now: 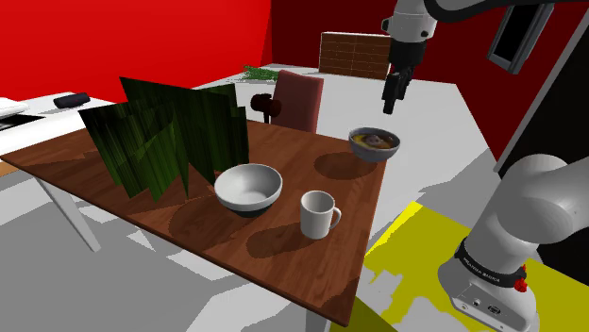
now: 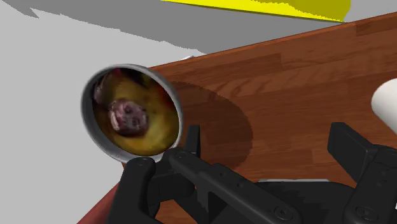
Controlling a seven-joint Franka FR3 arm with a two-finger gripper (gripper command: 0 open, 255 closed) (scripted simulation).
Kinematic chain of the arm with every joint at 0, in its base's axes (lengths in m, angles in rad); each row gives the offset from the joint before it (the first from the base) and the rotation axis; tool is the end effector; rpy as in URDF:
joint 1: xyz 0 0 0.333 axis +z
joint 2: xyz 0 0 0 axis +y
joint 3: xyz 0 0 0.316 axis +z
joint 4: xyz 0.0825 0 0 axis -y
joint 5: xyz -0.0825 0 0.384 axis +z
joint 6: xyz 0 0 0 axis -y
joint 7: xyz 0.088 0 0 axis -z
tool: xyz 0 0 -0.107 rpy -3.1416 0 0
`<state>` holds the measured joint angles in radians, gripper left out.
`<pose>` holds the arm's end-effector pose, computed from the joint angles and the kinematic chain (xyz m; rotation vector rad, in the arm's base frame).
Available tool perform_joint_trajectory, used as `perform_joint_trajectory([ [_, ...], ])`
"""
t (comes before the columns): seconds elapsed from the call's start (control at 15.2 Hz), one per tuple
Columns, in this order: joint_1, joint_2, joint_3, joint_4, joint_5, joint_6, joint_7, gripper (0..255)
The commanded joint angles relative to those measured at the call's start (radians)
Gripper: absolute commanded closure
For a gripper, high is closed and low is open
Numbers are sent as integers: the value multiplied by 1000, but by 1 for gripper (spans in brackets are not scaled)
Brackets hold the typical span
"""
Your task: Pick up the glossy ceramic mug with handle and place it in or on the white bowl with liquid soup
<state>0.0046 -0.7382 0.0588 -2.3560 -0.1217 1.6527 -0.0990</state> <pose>0.3275 0.0136 0.5835 2.9704 0.2317 0.0444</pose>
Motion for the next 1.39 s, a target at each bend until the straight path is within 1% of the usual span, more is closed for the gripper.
perform_joint_trajectory([
  [0.0,0,0,0,0,0,0,0,0],
  [0.33,37,30,82,-67,67,77,107,0],
  [0.66,75,92,167,-106,131,165,213,0],
  [0.99,107,186,256,-116,183,261,319,0],
  [1.32,129,311,346,-96,213,361,429,0],
])
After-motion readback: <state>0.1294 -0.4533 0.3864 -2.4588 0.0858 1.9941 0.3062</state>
